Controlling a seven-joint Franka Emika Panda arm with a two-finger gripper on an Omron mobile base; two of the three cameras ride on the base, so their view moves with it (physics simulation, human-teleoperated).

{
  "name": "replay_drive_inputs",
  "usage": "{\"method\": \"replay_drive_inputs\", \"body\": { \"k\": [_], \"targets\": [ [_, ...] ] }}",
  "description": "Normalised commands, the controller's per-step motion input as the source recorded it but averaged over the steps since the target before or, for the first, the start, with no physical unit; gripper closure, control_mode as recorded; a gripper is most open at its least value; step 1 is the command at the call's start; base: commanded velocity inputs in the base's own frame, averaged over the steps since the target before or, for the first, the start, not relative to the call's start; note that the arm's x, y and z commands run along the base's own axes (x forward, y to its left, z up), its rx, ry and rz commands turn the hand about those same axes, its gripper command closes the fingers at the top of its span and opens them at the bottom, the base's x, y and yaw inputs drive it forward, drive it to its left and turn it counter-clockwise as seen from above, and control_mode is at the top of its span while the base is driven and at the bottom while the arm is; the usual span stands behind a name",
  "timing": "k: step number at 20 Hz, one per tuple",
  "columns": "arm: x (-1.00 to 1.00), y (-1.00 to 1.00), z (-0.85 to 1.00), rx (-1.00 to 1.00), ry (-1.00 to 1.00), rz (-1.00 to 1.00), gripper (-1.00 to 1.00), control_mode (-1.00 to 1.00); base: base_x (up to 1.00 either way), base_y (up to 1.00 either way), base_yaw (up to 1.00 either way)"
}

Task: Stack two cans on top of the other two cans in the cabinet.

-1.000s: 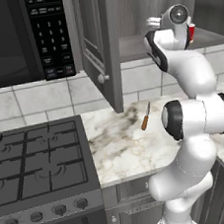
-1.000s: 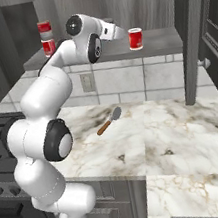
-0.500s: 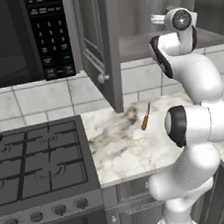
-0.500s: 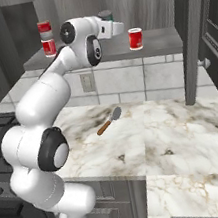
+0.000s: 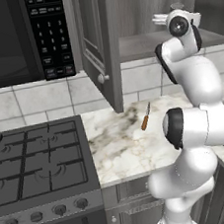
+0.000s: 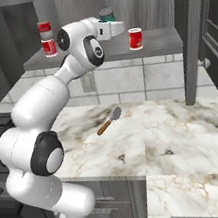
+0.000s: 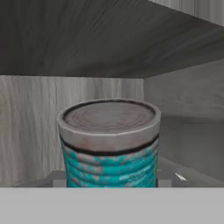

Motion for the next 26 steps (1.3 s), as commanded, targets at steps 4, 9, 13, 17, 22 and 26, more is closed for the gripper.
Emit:
{"method": "replay_drive_inputs", "body": {
  "k": [4, 9, 13, 17, 22, 26],
  "targets": [
    [-0.13, 0.0, 0.25, 0.0, 0.12, -0.13, 1.0, -1.0, 0.0, 0.0, 0.0],
    [-0.15, 0.0, 0.17, 0.0, 0.12, -0.14, 1.0, -1.0, 0.0, 0.0, 0.0],
    [-0.1, -0.03, 0.06, 0.0, 0.04, -0.12, 1.0, -1.0, 0.0, 0.0, 0.0],
    [-0.06, -0.03, 0.01, 0.0, 0.0, -0.09, 1.0, -1.0, 0.0, 0.0, 0.0],
    [-0.07, -0.12, 0.0, 0.0, 0.0, -0.07, 1.0, -1.0, 0.0, 0.0, 0.0],
    [-0.05, -0.16, 0.0, 0.0, 0.02, -0.06, 1.0, -1.0, 0.0, 0.0, 0.0]
  ]
}}
